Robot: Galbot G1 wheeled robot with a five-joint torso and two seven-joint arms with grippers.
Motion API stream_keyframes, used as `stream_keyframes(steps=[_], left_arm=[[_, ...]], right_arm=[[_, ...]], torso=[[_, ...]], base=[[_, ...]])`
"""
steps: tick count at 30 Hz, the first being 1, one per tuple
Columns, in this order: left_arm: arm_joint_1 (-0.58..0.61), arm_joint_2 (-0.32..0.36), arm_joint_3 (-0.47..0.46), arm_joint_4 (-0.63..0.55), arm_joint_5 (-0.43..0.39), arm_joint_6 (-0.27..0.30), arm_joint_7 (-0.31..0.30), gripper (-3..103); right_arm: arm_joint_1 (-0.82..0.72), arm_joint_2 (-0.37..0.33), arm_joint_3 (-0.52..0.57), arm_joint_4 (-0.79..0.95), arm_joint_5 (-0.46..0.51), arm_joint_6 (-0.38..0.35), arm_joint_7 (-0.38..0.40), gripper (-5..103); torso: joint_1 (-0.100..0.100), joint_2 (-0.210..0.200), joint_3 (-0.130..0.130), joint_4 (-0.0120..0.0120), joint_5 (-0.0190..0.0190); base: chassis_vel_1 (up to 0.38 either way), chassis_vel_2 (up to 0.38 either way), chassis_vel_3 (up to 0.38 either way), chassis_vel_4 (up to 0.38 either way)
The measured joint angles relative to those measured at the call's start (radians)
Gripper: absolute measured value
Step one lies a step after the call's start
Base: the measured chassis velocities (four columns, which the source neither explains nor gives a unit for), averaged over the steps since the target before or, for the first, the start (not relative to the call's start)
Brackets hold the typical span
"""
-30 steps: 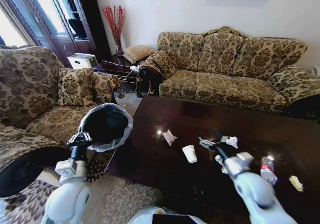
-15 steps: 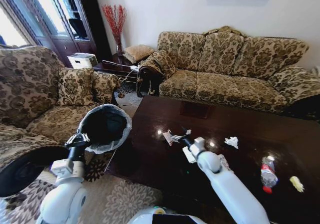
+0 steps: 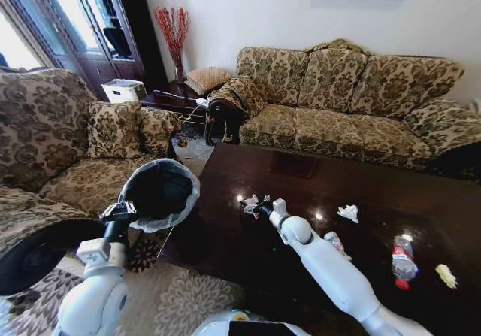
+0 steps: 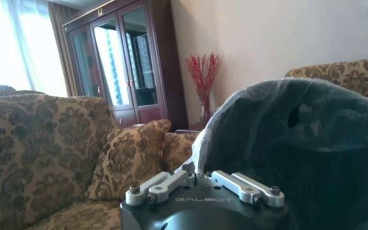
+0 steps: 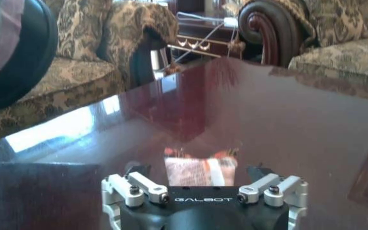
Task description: Move to the front of the table and place the trash on the table into the trash bin.
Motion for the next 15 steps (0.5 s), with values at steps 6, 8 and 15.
stream_keyframes(steps=[6, 8, 15], left_arm=[[-0.007, 0.006, -0.003, 0.002, -0.024, 0.001, 0.0, 1], [-0.011, 0.01, -0.004, 0.006, -0.027, 0.001, -0.001, 1], [-0.014, 0.021, -0.003, 0.008, -0.034, 0.002, -0.003, 1]], right_arm=[[-0.024, 0.003, 0.005, 0.0, -0.017, -0.004, -0.001, 71], [-0.026, 0.006, 0.01, -0.002, -0.021, -0.004, -0.001, 66], [-0.028, 0.008, 0.024, -0.009, -0.034, 0.008, -0.001, 39]], torso=[[0.0, 0.0, 0.0, 0.0, 0.0002], [0.0, 0.0, 0.0, 0.0, 0.0002], [0.0, 0.0, 0.0, 0.0, 0.0002]], base=[[0.0, 0.0, 0.0, 0.0], [0.0, 0.0, 0.0, 0.0], [0.0, 0.0, 0.0, 0.0]])
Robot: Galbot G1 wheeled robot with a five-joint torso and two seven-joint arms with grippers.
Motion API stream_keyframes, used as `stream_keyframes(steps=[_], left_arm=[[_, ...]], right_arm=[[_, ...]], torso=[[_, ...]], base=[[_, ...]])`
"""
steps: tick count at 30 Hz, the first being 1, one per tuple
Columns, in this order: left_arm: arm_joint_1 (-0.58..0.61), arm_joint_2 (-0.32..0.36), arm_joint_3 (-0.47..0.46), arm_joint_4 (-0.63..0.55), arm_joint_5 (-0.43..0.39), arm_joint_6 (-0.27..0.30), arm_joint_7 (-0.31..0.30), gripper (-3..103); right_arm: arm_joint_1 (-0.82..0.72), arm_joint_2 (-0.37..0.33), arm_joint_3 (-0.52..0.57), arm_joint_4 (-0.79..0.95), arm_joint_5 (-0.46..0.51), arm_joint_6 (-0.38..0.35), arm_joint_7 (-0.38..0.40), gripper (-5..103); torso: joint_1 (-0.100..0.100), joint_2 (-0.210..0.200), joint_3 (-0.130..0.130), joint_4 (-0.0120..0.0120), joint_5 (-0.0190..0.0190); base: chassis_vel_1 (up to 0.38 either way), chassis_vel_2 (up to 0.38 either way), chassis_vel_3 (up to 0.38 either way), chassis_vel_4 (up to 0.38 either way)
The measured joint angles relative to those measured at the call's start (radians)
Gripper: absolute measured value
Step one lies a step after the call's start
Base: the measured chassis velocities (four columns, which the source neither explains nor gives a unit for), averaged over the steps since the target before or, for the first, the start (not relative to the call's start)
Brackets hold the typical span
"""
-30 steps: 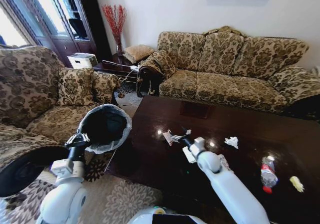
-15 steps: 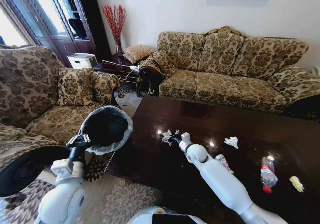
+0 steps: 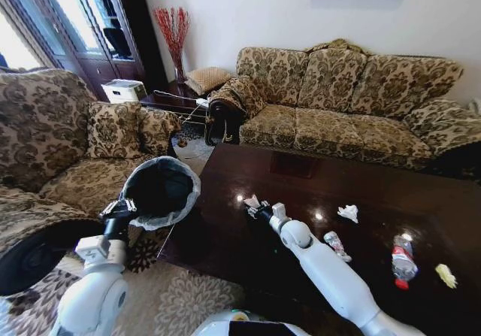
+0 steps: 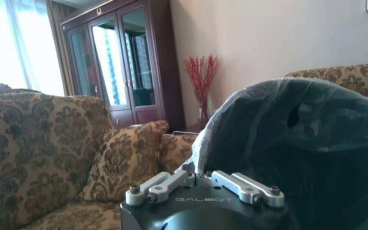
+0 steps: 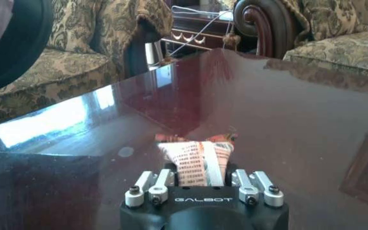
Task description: Move to the front of the table and place the trash on the table into the trash bin.
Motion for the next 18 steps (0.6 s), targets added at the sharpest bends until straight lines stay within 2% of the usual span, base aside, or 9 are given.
stream_keyframes(steps=[1, 4, 15, 16, 17, 18], left_arm=[[0.0, 0.0, 0.0, 0.0, 0.0, 0.0, 0.0, 1], [0.001, 0.001, 0.001, 0.0, 0.0, 0.0, 0.0, 1], [-0.015, 0.04, 0.017, 0.016, -0.022, 0.009, -0.001, 1], [-0.024, 0.068, 0.027, 0.03, -0.047, 0.018, -0.002, 1], [-0.057, 0.163, 0.057, 0.081, -0.105, 0.04, 0.0, 1], [-0.081, 0.211, 0.068, 0.108, -0.125, 0.047, 0.0, 1]], right_arm=[[0.0, 0.0, 0.0, 0.0, 0.0, 0.0, 0.0, 39], [-0.004, 0.003, 0.008, -0.001, -0.003, 0.007, 0.001, 30], [-0.022, -0.002, 0.061, 0.066, -0.002, 0.021, 0.016, 30], [-0.025, -0.014, 0.085, 0.111, 0.004, 0.022, 0.023, 30], [-0.02, -0.036, 0.14, 0.206, 0.013, 0.022, 0.039, 28], [-0.017, -0.042, 0.159, 0.242, 0.013, 0.021, 0.044, 30]], torso=[[0.0, 0.0, 0.0, 0.0, 0.0], [0.0, 0.0, 0.0, 0.0001, 0.0], [0.0, 0.0, 0.0, 0.0002, 0.0001], [0.0, 0.0, 0.0, 0.0007, 0.0001], [0.0, 0.0, 0.0, 0.0, -0.0006], [0.0, 0.0, 0.0, -0.0003, -0.0006]], base=[[0.0, 0.0, 0.0, 0.0], [0.0, 0.0, 0.0, 0.0], [0.0, 0.0, 0.0, 0.0], [0.0, 0.0, 0.0, 0.0], [0.0, 0.0, 0.0, 0.0], [0.0, 0.0, 0.0, 0.0]])
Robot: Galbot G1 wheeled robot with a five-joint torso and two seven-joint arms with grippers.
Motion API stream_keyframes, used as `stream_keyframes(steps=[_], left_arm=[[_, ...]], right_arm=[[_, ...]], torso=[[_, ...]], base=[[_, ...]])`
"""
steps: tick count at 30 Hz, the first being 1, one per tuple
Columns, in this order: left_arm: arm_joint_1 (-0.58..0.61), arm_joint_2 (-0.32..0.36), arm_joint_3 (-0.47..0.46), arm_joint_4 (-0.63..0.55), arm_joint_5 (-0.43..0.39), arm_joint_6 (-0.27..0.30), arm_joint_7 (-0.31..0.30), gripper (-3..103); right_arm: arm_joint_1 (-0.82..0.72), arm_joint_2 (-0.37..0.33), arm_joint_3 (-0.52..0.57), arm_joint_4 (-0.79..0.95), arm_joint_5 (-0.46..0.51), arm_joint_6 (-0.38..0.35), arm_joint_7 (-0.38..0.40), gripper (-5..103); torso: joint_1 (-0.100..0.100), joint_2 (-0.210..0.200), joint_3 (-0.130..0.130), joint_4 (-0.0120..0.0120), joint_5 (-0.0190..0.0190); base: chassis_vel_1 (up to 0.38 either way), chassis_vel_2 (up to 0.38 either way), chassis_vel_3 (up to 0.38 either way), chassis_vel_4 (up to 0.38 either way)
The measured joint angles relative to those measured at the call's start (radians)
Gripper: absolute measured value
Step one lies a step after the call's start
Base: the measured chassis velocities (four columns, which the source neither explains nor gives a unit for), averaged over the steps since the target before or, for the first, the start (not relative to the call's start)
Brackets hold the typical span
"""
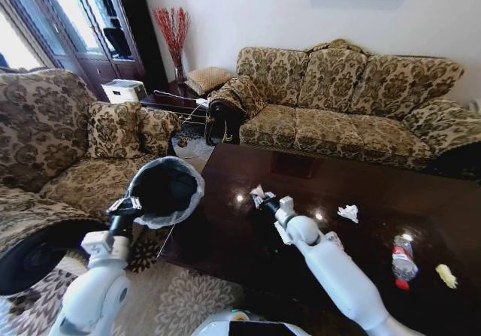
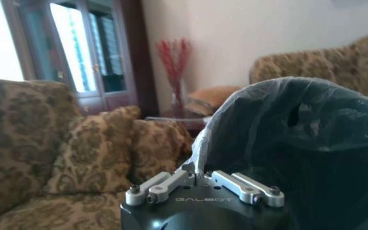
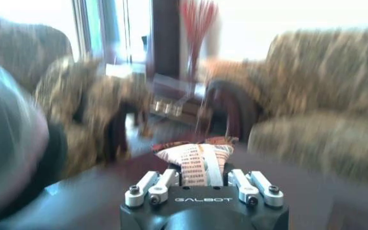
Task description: Move to the front of the table and place the trash on the table into the trash bin.
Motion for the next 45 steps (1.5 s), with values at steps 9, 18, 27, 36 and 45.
stream_keyframes(steps=[9, 18, 27, 36, 45], left_arm=[[-0.246, 0.261, 0.136, 0.123, -0.239, 0.092, -0.012, 1], [-0.644, 0.361, 0.53, 0.262, -0.414, 0.146, -0.05, 1], [-0.737, 0.365, 0.607, 0.252, -0.456, 0.175, -0.072, 1], [-0.57, 0.443, 0.388, 0.102, -0.446, 0.182, -0.06, 1], [-0.527, 0.46, 0.365, 0.032, -0.45, 0.187, -0.07, 1]], right_arm=[[0.064, -0.085, 0.105, 0.242, 0.125, -0.049, 0.047, 35], [0.174, -0.127, 0.052, 0.367, 0.307, -0.103, 0.076, 38], [0.27, -0.111, -0.156, 0.35, 0.324, -0.111, 0.093, 38], [0.389, -0.039, -0.341, 0.256, 0.312, -0.104, 0.104, 42], [0.54, 0.049, -0.435, 0.195, 0.315, -0.101, 0.174, 75]], torso=[[0.0, 0.0, 0.0, 0.0001, 0.001], [0.0, 0.0, 0.0, 0.0012, 0.0006], [0.001, 0.0, 0.001, -0.0005, -0.0006], [0.0, 0.0, 0.0, 0.0013, 0.0007], [0.0, 0.0, 0.0, 0.0003, 0.0005]], base=[[0.0, 0.0, 0.0, 0.0], [0.0, 0.0, 0.0, 0.0], [0.0, 0.0, 0.0, 0.0], [0.0, 0.0, 0.0, 0.0], [0.0, 0.0, 0.0, 0.0]])
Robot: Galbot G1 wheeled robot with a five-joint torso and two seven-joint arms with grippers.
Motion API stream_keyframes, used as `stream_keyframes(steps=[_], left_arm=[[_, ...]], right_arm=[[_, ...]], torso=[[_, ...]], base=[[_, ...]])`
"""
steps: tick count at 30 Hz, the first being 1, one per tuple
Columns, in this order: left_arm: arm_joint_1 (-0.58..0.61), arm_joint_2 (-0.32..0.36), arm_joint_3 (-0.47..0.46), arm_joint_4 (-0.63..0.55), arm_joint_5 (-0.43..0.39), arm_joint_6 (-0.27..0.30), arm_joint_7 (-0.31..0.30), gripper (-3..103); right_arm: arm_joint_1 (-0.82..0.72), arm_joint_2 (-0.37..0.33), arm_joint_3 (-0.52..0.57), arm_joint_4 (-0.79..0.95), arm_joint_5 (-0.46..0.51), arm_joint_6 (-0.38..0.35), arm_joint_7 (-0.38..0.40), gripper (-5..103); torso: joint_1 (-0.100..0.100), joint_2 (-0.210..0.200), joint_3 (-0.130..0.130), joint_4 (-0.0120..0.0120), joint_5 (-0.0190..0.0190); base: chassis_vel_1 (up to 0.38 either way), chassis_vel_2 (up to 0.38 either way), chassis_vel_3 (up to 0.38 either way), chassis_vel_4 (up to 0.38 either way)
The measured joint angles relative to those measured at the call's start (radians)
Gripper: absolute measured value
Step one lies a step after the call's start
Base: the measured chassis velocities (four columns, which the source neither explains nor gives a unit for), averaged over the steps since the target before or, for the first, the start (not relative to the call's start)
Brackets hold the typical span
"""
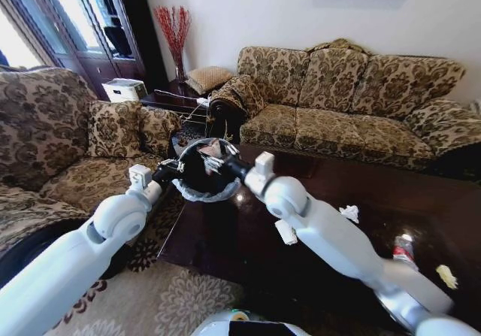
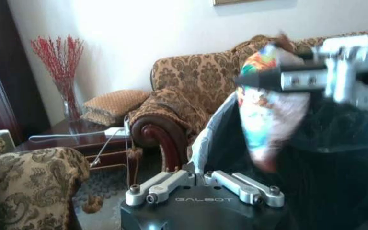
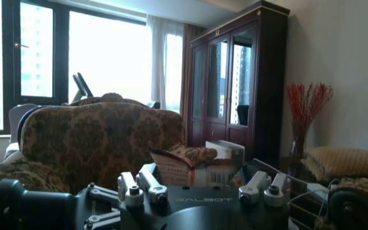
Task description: Move to the front of the table and place the trash on the table into the trash bin.
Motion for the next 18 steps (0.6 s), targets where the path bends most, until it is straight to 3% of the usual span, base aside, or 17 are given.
stream_keyframes(steps=[2, 5, 6, 13, 18], left_arm=[[0.006, 0.002, -0.002, 0.0, 0.0, 0.0, -0.001, 1], [0.009, 0.003, -0.003, 0.0, 0.0, 0.0, -0.001, 1], [0.009, 0.004, -0.004, 0.0, -0.001, 0.0, -0.001, 1], [0.006, 0.0, -0.011, 0.004, -0.014, 0.0, -0.003, 1], [0.041, -0.031, -0.049, 0.01, -0.009, -0.001, -0.009, 1]], right_arm=[[0.02, -0.005, -0.003, 0.002, 0.007, -0.006, 0.001, 85], [0.026, -0.011, -0.003, 0.007, 0.012, -0.009, 0.001, 90], [0.029, -0.017, -0.002, 0.01, 0.016, -0.012, 0.001, 99], [0.037, -0.024, 0.01, 0.009, 0.017, -0.013, 0.005, 100], [0.02, -0.086, 0.087, 0.059, 0.072, -0.03, 0.039, 100]], torso=[[0.0, 0.0, 0.0, 0.0, 0.0], [0.0, 0.0, 0.0, 0.0001, -0.0001], [0.0, 0.0, 0.0, 0.0, 0.0001], [0.0, 0.0, 0.0, 0.0001, 0.0003], [0.0, 0.0, 0.0, 0.0003, 0.0001]], base=[[0.0, 0.0, 0.0, 0.0], [0.0, 0.0, 0.0, 0.0], [0.0, 0.0, 0.0, 0.0], [0.0, 0.0, 0.0, 0.0], [0.0, 0.0, 0.0, 0.0]])
